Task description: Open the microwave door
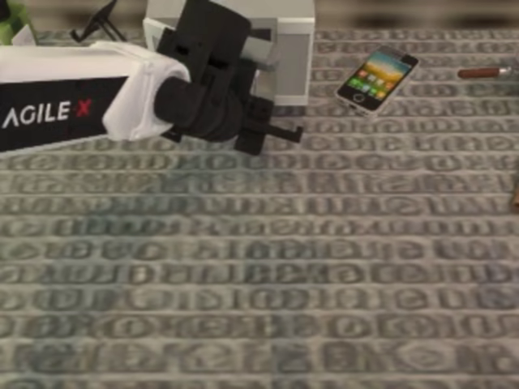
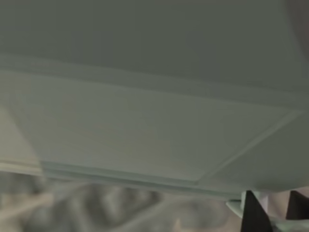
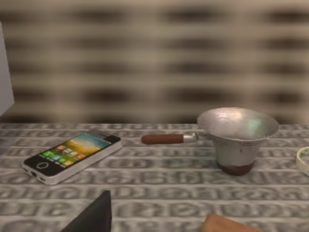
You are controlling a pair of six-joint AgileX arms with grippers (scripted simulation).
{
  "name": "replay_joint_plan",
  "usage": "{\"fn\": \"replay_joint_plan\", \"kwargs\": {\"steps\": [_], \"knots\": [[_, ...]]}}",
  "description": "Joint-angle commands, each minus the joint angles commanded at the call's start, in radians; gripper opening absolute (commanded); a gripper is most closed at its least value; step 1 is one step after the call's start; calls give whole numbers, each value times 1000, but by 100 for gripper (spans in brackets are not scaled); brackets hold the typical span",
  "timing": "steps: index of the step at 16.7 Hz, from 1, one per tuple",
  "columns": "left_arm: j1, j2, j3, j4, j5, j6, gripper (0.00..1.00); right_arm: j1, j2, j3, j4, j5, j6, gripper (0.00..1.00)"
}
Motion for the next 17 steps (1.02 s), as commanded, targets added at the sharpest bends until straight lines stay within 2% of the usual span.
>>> {"fn": "replay_joint_plan", "kwargs": {"steps": [7, 17], "knots": [[39, -50, -58, 19, 71, 95, 0, 0, 0, 0, 0, 0, 0, 100], [39, -50, -58, 19, 71, 95, 0, 0, 0, 0, 0, 0, 0, 100]]}}
